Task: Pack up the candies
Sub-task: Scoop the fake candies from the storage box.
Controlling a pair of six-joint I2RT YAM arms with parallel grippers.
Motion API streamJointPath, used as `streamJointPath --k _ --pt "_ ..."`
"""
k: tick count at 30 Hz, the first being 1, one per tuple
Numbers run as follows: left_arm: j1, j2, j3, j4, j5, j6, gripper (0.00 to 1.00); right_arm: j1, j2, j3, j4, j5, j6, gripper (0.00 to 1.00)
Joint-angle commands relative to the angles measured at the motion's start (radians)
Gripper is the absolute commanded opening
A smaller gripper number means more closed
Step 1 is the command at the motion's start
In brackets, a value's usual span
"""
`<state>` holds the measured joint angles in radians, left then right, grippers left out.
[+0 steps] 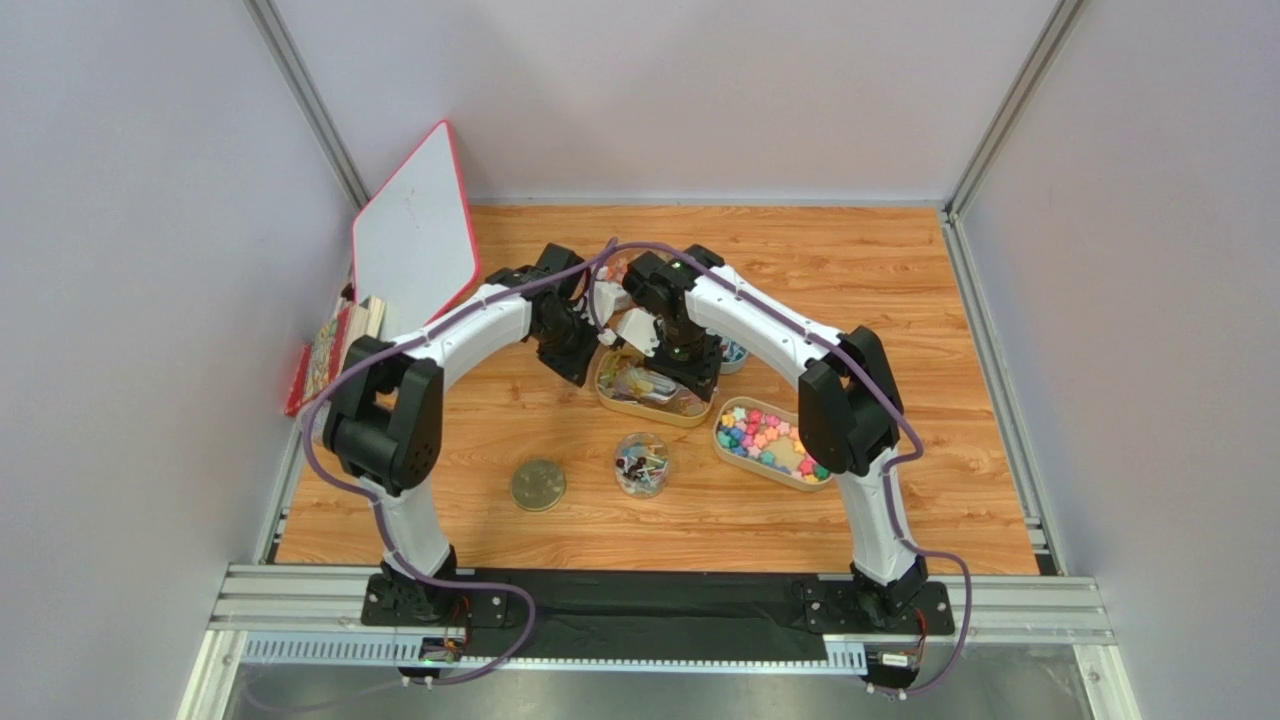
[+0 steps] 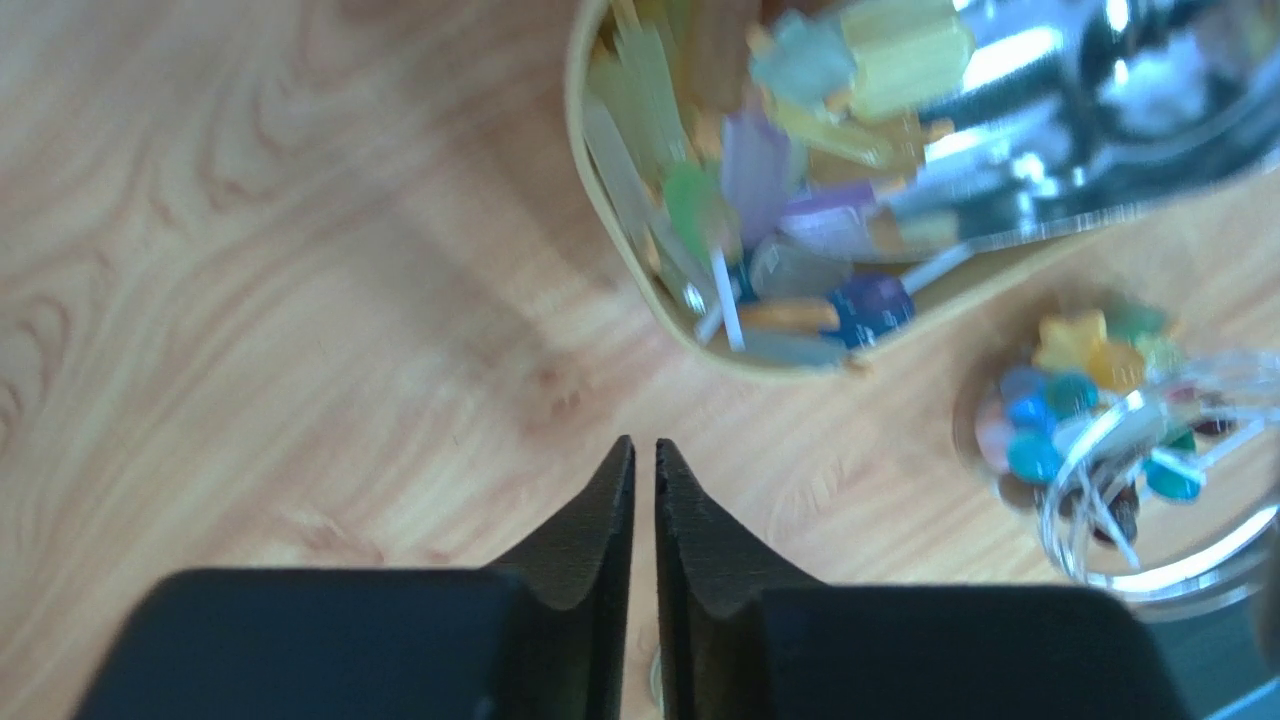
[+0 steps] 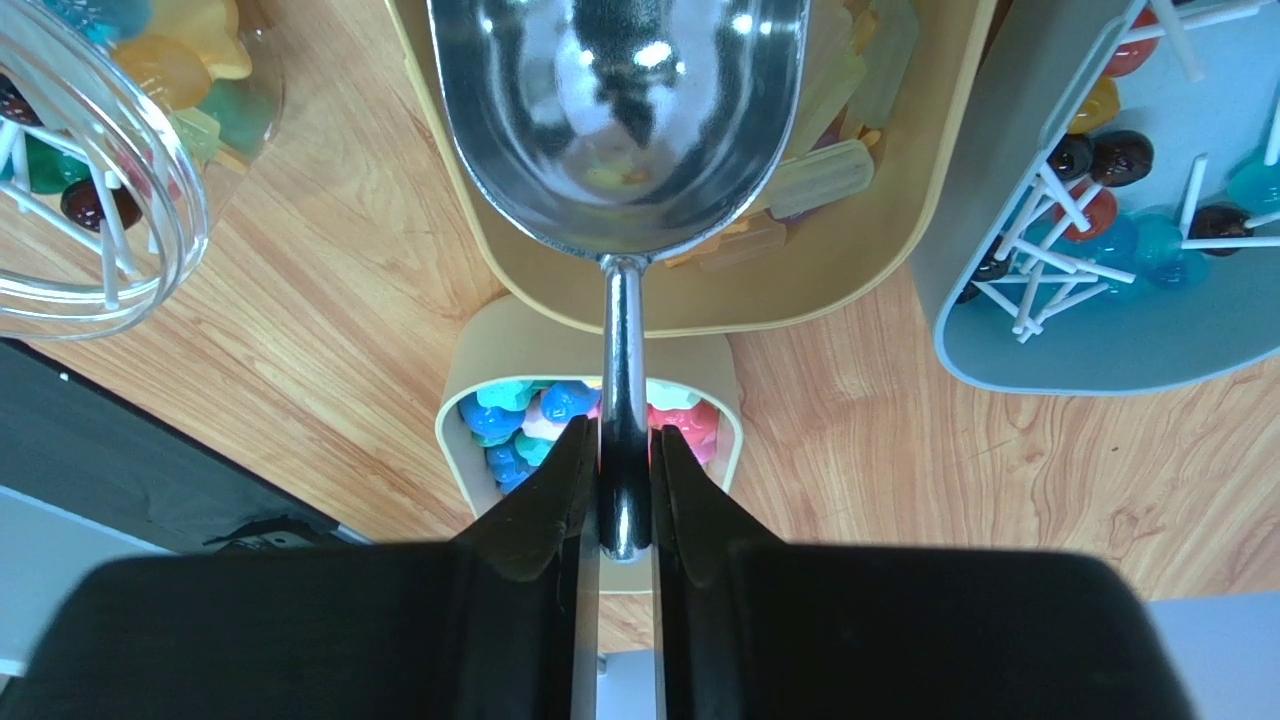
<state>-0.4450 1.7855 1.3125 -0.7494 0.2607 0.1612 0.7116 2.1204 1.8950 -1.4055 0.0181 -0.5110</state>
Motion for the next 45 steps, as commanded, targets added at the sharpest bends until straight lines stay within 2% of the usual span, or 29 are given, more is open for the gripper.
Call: streamJointPath --k 1,6,15,23,31,39,45 --pt "0.0 0.087 0.088 0.01 -0.008 0.011 0.1 -0.003 -0.019 -0.004 -0.162 0.019 0.029 0.0" --pt "0.017 0.105 0.102 0.01 0.075 -0.037 0.01 -0.003 -0.037 -0.039 -0.155 0.039 0.025 0.0" --pt "0.057 0.072 -0.028 0.106 0.195 -0.109 0.0 -0.015 -0.054 -0.076 -0.144 0.043 0.023 0.0" --pt "0.062 0.181 0.027 0.111 0.278 -0.144 0.0 -0.014 -0.045 -0.085 -0.145 0.057 0.019 0.0" --pt "0.063 0.203 0.057 0.122 0.348 -0.178 0.0 0.017 0.003 -0.056 -0.15 0.144 0.005 0.0" --pt "0.06 0.187 0.048 0.137 0.364 -0.192 0.0 0.035 0.042 -0.056 -0.158 0.256 0.002 0.0" --pt "0.06 0.187 0.045 0.127 0.328 -0.183 0.0 0.037 0.099 0.021 -0.176 0.307 0.003 0.0"
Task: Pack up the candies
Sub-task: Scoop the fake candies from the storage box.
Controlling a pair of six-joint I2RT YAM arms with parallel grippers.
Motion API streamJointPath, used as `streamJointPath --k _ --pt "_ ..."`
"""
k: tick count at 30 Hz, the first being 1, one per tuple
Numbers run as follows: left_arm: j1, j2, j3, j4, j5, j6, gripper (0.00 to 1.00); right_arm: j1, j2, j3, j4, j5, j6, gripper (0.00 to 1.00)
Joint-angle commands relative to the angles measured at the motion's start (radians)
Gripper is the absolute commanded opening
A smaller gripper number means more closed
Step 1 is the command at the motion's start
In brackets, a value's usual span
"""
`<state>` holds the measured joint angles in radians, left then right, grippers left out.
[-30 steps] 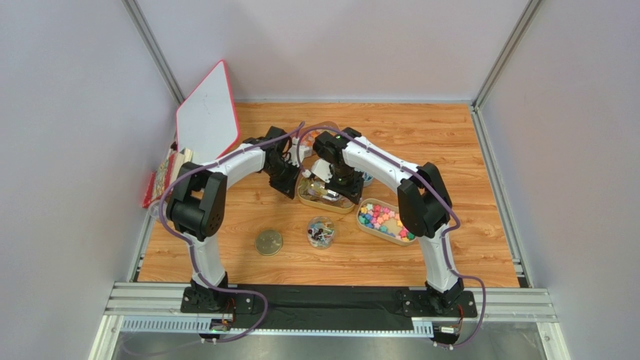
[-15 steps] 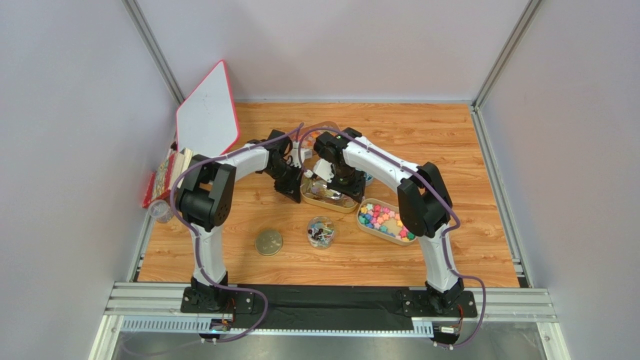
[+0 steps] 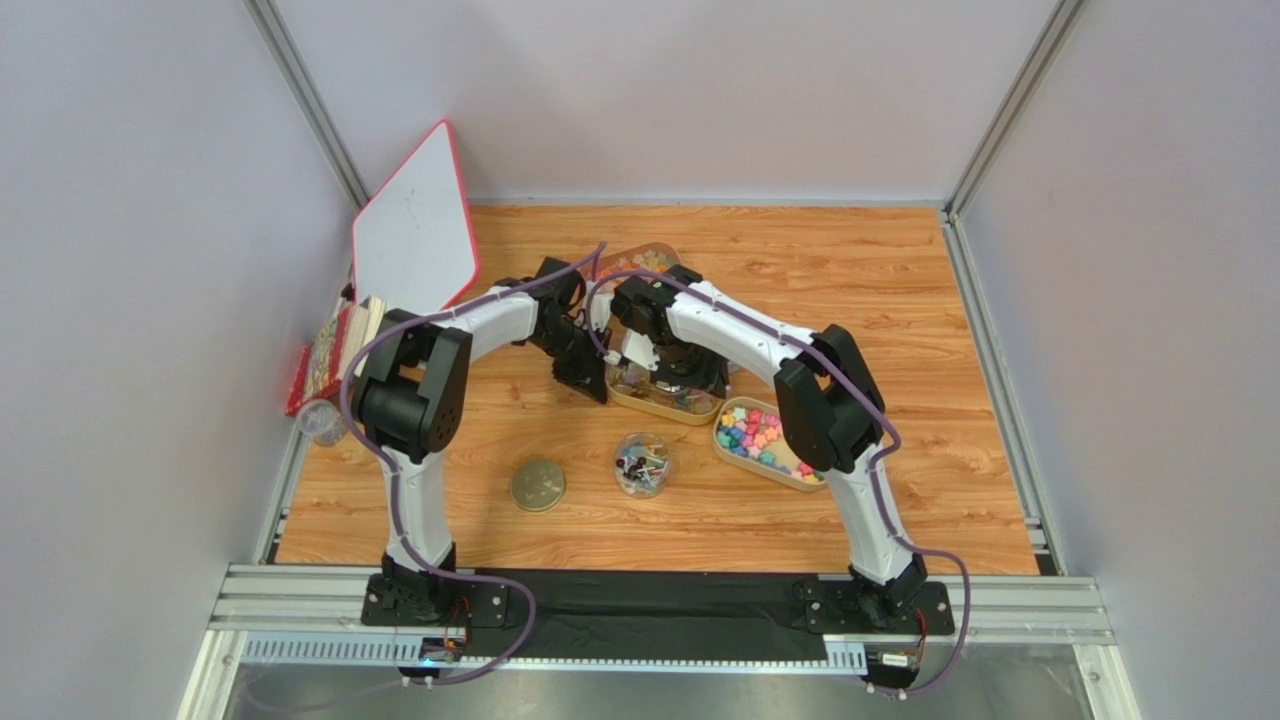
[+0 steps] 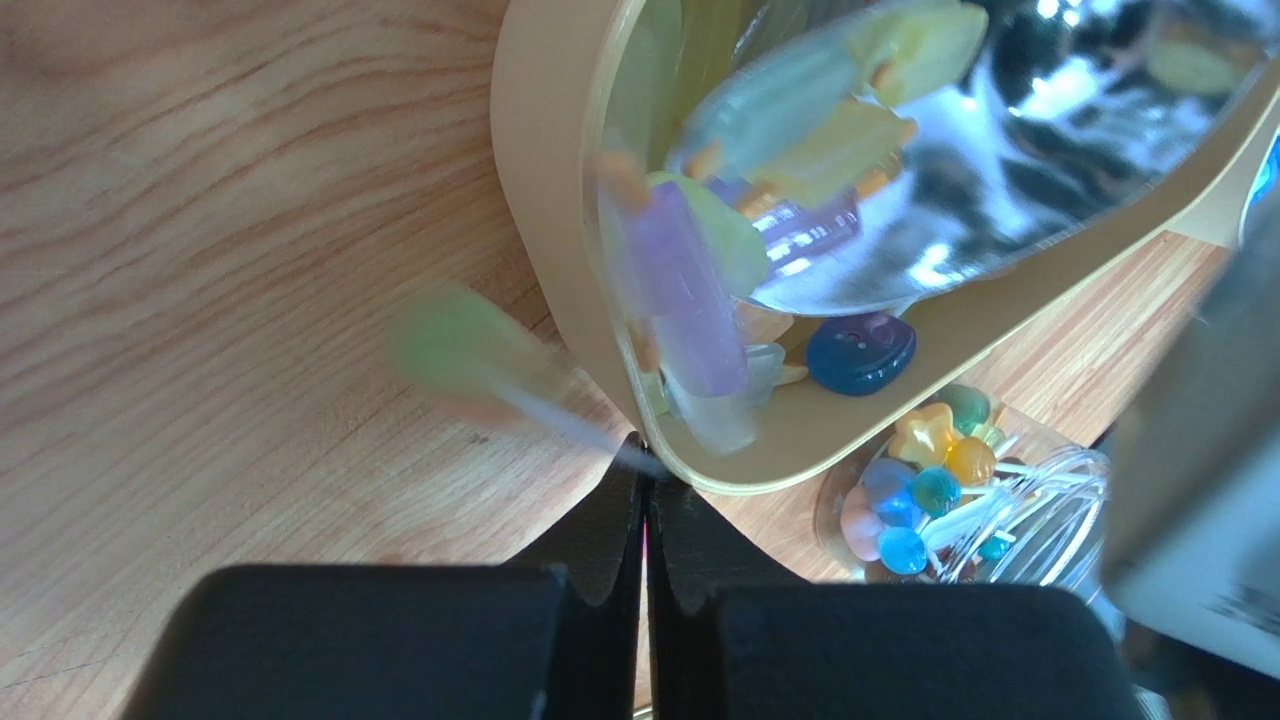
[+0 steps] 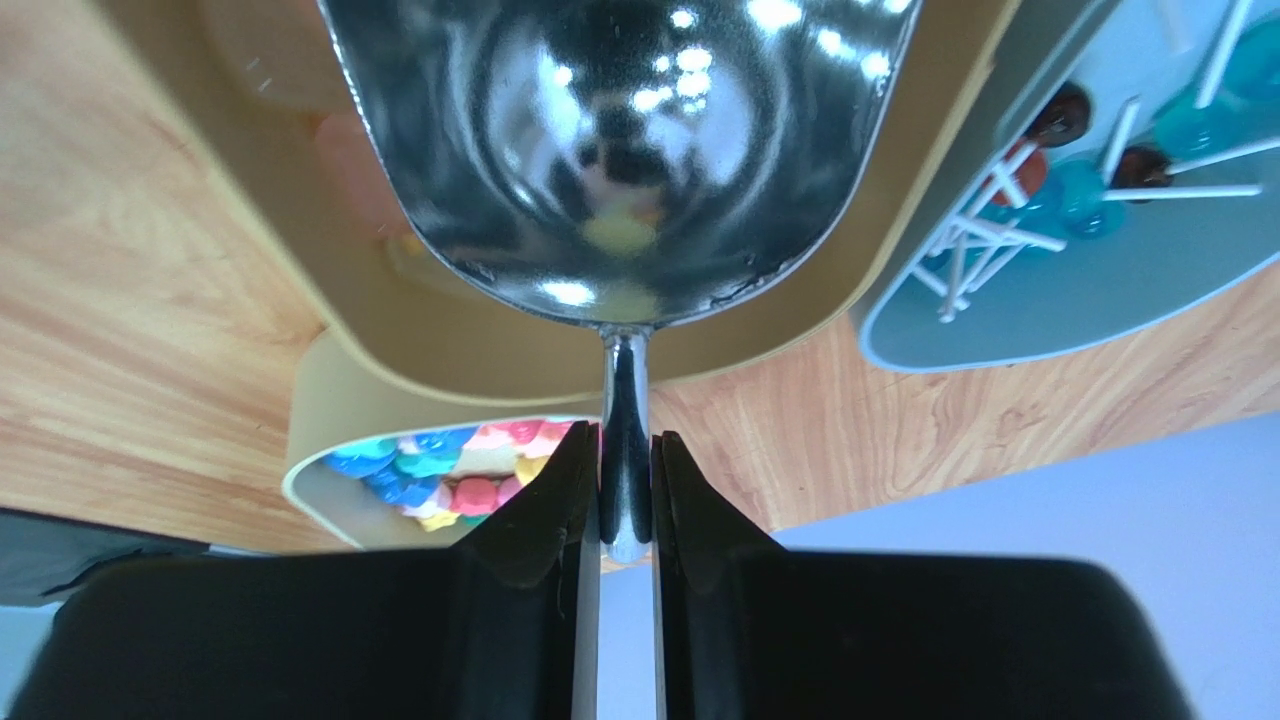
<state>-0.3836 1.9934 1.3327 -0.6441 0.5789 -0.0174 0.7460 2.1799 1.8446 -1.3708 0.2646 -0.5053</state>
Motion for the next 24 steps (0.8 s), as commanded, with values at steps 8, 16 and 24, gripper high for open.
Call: streamJointPath --k 8,16,24 --pt "0.0 -0.015 0.026 0.023 0.013 -0.006 0.0 0.018 0.096 0.119 -0.211 0.041 -0.01 0.0" --pt "0.008 -0.033 0.022 0.018 0.006 0.002 0.0 -0.008 0.034 0.058 -0.175 -0.08 -0.029 0.0" --pt "0.011 -0.07 0.026 -0.015 -0.016 0.046 0.07 -0.085 0.037 0.09 -0.169 -0.179 -0.047 0.0"
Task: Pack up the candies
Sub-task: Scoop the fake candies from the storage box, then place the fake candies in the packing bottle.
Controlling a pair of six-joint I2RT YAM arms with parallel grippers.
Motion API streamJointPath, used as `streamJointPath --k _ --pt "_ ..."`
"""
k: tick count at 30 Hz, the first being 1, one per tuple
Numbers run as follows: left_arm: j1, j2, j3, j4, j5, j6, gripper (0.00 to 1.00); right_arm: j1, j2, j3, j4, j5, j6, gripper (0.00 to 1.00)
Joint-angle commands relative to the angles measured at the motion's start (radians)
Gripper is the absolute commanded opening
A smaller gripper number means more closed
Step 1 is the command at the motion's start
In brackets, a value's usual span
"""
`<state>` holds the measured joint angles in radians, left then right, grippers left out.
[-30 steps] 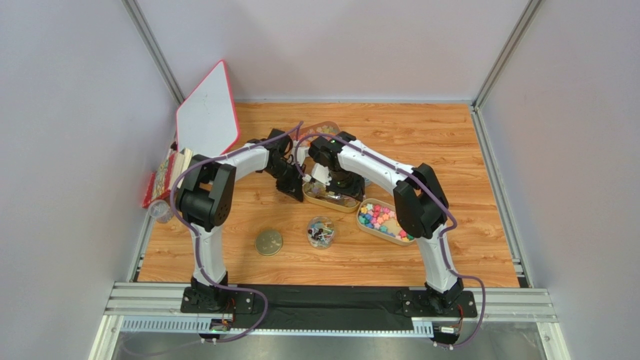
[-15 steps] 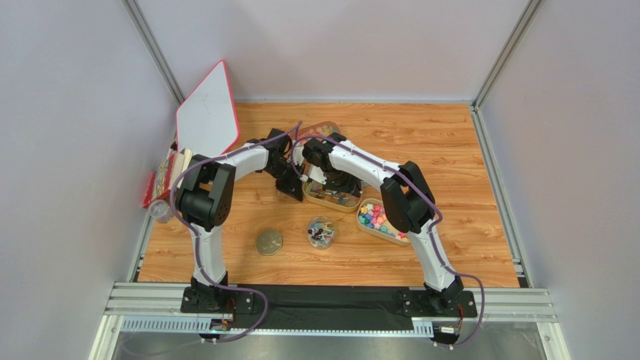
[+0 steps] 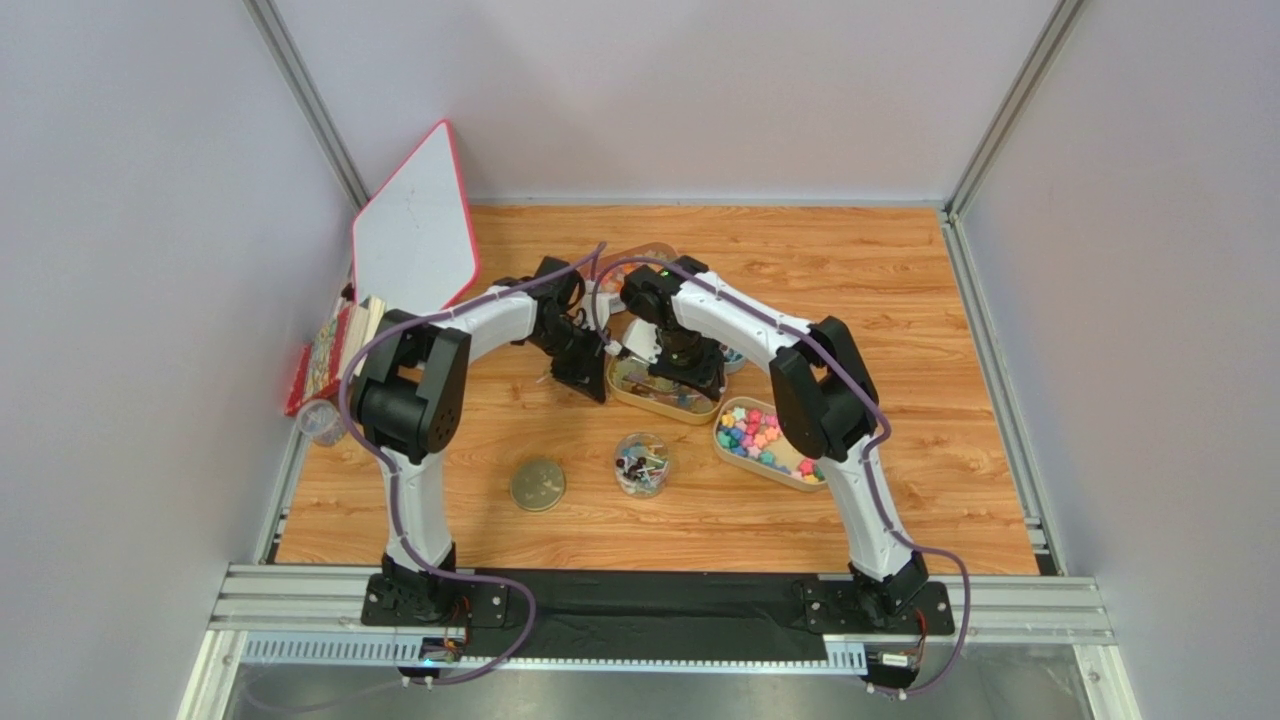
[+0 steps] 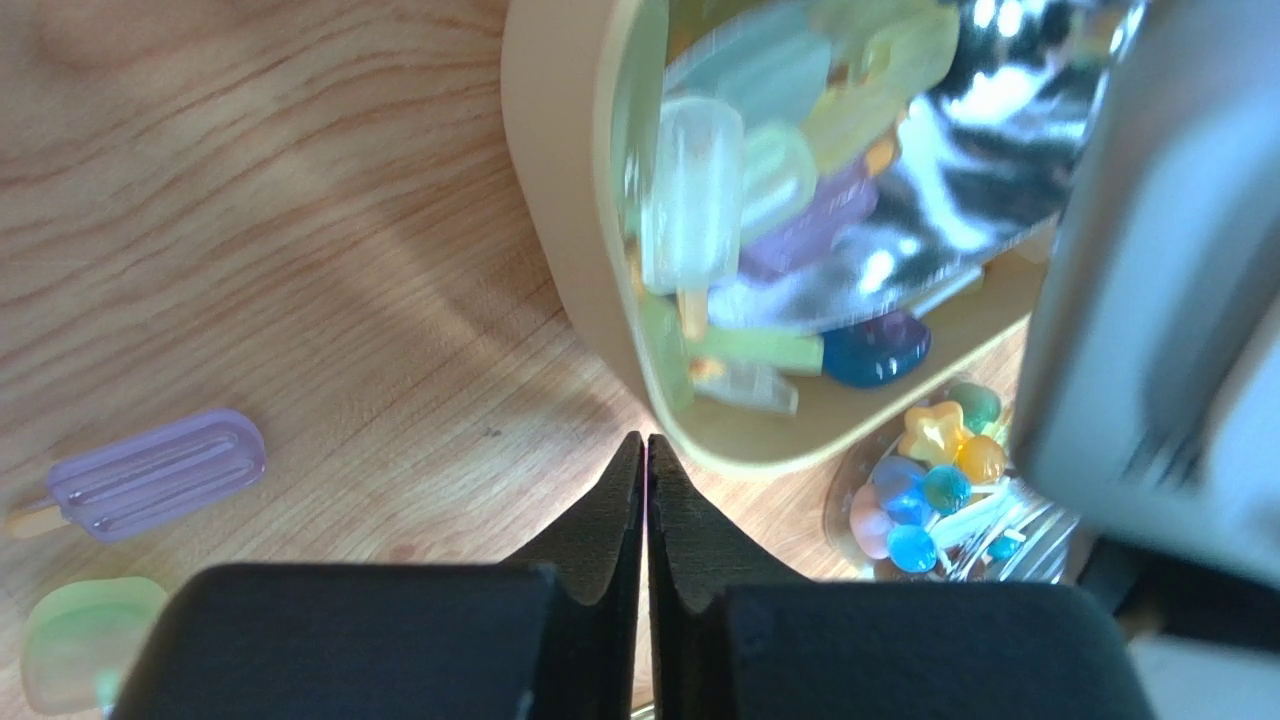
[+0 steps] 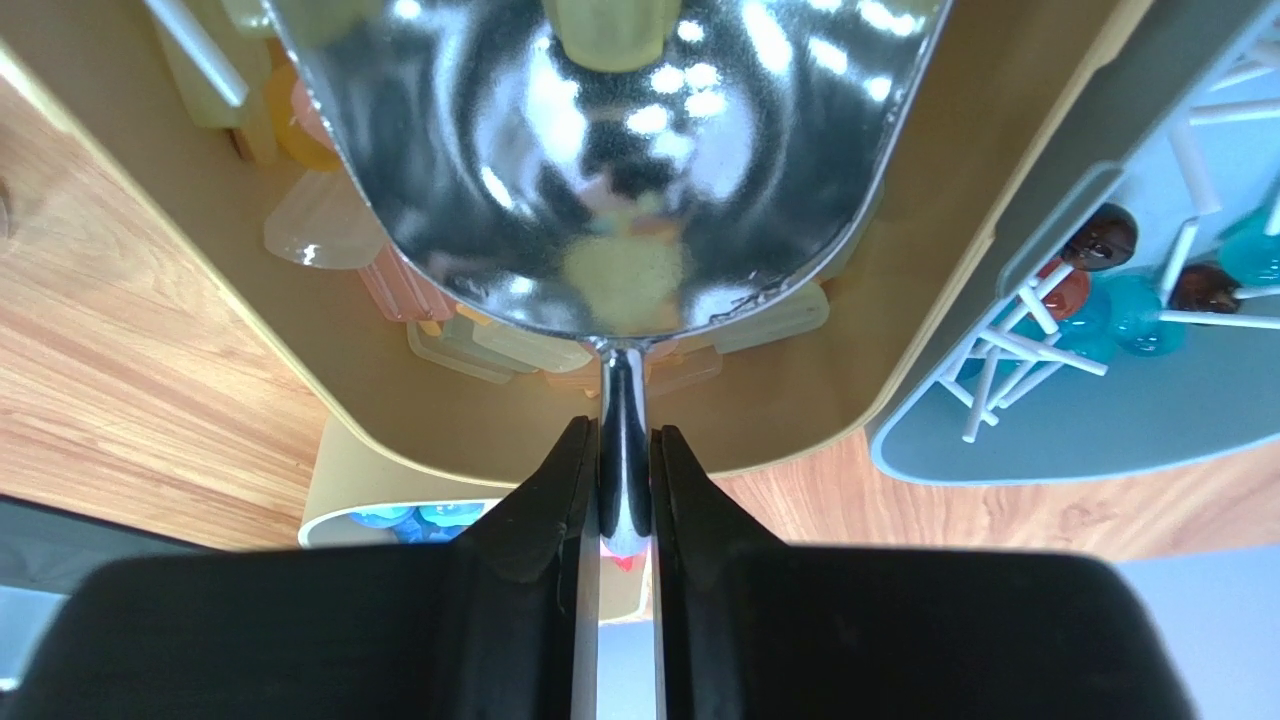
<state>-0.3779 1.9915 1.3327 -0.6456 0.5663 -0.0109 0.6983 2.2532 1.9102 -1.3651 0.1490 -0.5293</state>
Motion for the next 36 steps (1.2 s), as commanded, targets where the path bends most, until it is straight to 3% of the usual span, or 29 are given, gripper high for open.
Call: streamJointPath --k 1,4,9,16,23,30,36 --pt "0.005 -0.075 0.028 -0.022 -0.005 0.049 0.08 -0.046 -0.038 0.029 -0.173 -0.093 -0.026 0.0" --pt "0.005 -0.095 0.026 -0.034 -0.022 0.069 0.13 -0.063 -0.079 0.01 -0.134 -0.169 -0.066 0.0" --pt "0.005 -0.132 0.043 -0.086 -0.043 0.107 0.23 -0.063 -0.219 -0.183 0.041 -0.184 -0.124 0.0" --pt "0.011 -0.175 0.088 -0.163 -0.06 0.147 0.25 -0.065 -0.381 -0.367 0.216 -0.204 -0.127 0.0" --pt "0.022 -0.186 0.16 -0.224 -0.054 0.158 0.25 -0.077 -0.465 -0.441 0.363 -0.238 -0.078 0.0" --pt "0.022 -0.218 0.198 -0.275 -0.055 0.2 0.31 -0.132 -0.616 -0.488 0.388 -0.287 -0.112 0.0" --pt "0.022 -0.283 0.165 -0.238 -0.207 0.238 0.34 -0.115 -0.78 -0.559 0.241 -0.269 -0.248 0.0"
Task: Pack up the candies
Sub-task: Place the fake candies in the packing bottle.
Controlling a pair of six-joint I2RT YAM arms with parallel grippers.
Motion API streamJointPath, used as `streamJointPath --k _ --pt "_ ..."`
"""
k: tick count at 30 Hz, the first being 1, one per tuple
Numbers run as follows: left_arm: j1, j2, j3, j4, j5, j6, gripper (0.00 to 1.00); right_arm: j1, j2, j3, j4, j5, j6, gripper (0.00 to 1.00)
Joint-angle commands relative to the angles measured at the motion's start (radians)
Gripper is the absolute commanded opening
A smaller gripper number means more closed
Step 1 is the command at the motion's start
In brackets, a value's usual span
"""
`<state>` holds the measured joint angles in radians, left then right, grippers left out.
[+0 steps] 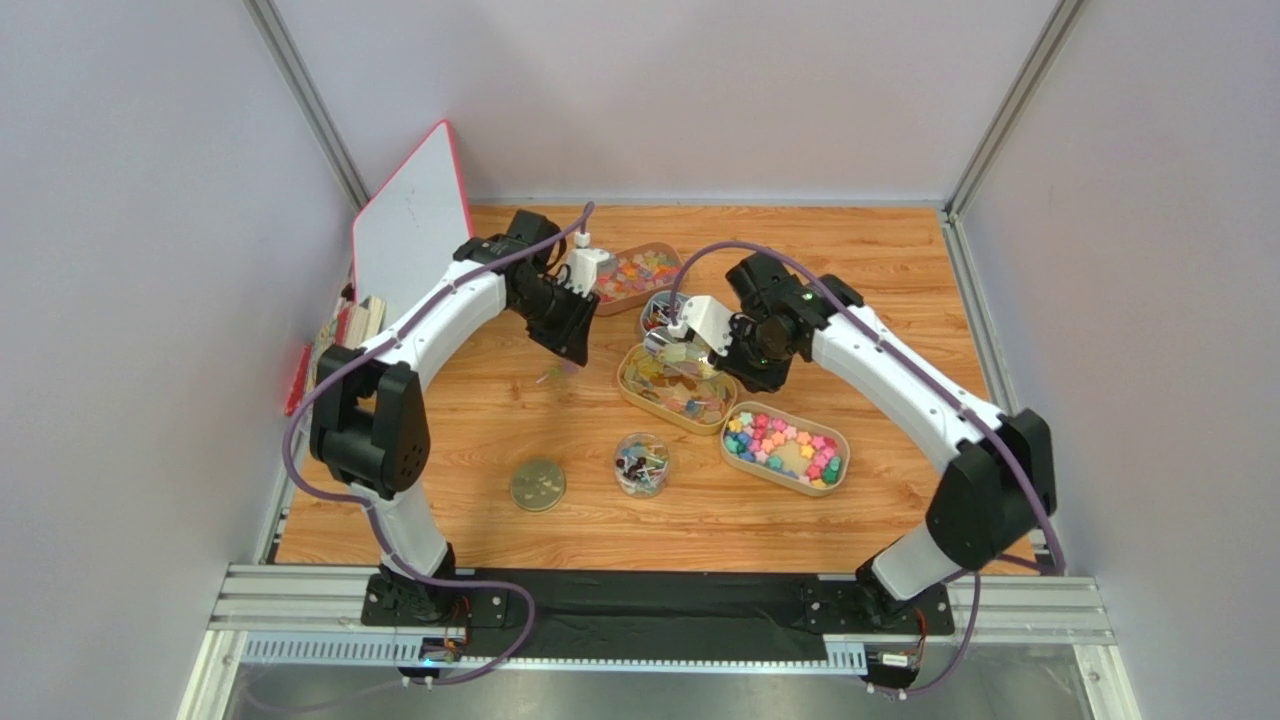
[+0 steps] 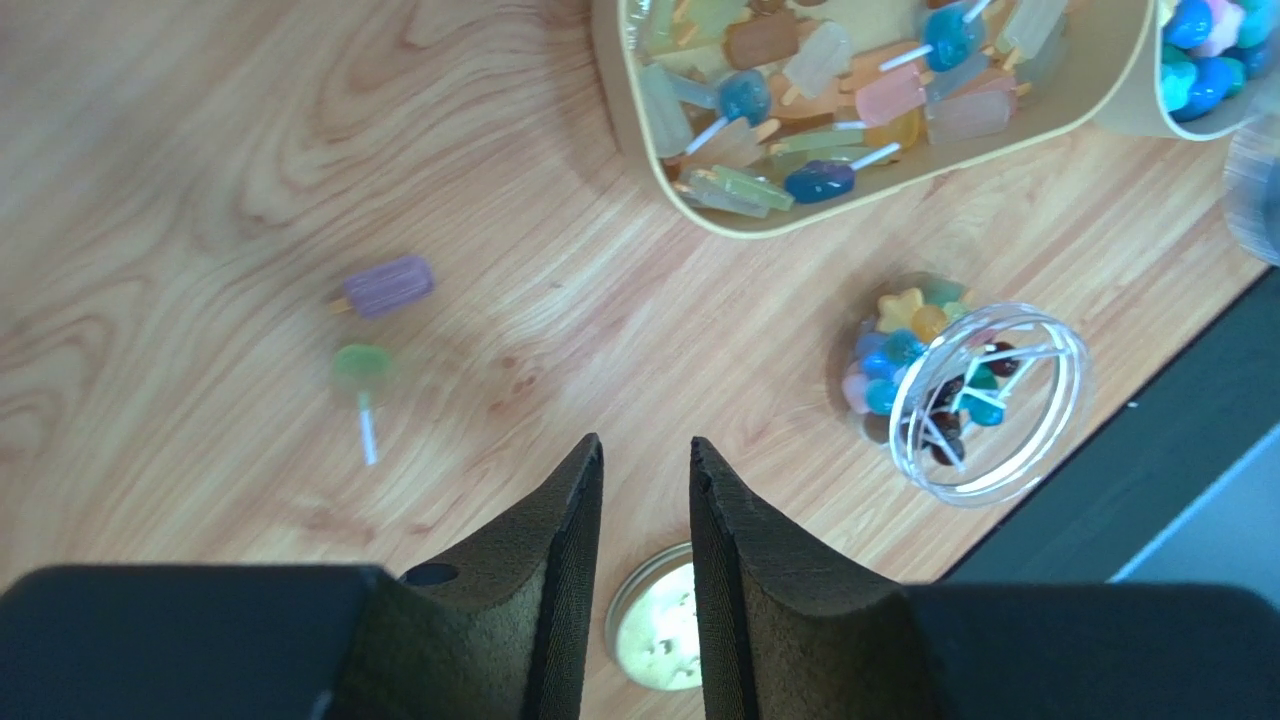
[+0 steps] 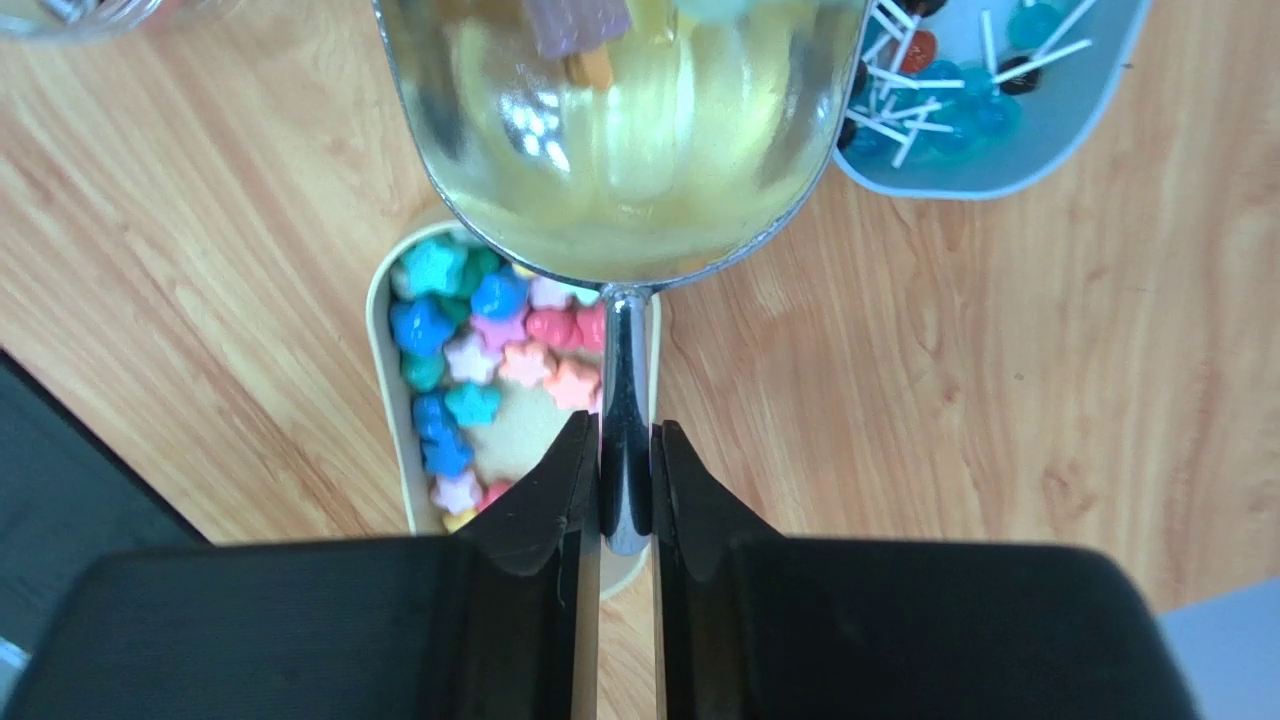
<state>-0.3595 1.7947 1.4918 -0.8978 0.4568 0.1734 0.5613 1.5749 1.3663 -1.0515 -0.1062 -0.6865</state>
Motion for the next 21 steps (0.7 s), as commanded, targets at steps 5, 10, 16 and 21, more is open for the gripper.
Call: streamJointPath --k 5,10,16,21 --pt "0.004 -0.136 -0.028 0.034 -0.135 0.074 0.34 0.089 -0.161 -0.05 -0.218 0.052 -0.139 0.0" --pt "0.002 -0.156 -0.038 0.042 -0.127 0.101 0.38 0.172 -0.124 -0.049 -0.312 0.106 -0.13 0.0" --pt "0.004 -0.143 -0.061 0.054 -0.145 0.136 0.45 0.238 -0.021 0.011 -0.416 0.229 -0.133 0.0" --pt "0.002 -0.106 -0.084 0.118 -0.167 0.112 0.47 0.278 0.08 0.131 -0.502 0.31 -0.127 0.0"
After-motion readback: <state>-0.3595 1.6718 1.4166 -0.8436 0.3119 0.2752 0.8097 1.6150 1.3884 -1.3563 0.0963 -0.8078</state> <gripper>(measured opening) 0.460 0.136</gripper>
